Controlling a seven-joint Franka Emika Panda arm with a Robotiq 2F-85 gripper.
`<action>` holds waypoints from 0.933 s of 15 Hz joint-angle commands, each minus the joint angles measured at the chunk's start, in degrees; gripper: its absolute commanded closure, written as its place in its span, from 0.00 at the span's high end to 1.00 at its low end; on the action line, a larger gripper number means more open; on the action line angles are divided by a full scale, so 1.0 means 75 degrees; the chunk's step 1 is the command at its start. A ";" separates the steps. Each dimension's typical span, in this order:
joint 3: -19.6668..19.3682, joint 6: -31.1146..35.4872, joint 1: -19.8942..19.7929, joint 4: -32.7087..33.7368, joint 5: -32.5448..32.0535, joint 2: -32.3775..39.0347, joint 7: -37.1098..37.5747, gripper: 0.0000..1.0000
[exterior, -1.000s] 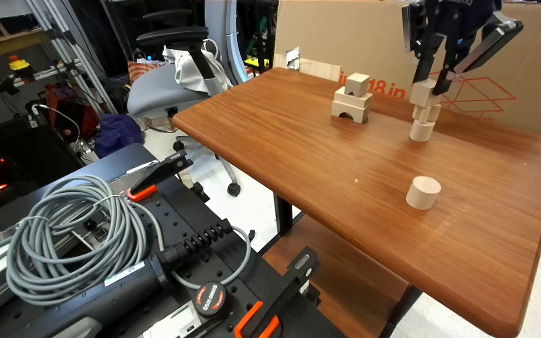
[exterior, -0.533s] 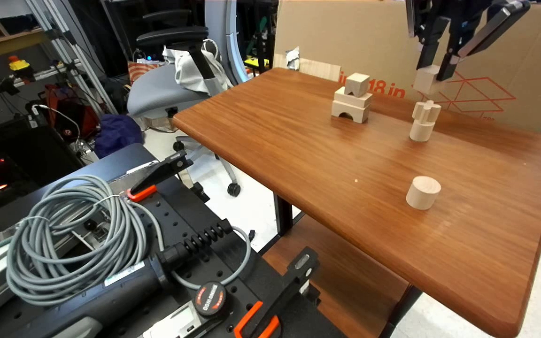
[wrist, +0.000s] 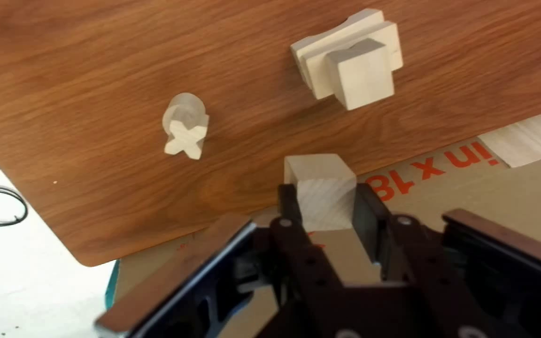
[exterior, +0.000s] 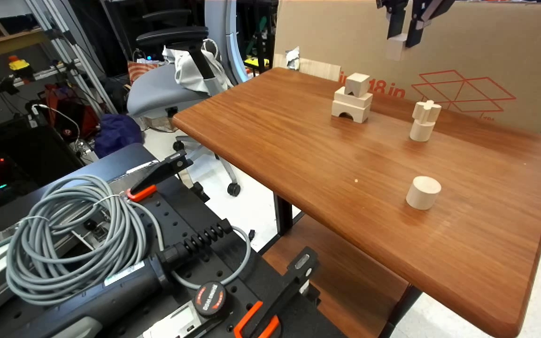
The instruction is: Move the square object to the left
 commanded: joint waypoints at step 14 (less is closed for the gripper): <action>0.0992 -0.0112 -0.0467 -0.0153 0.0680 0.0015 -0.1836 0.08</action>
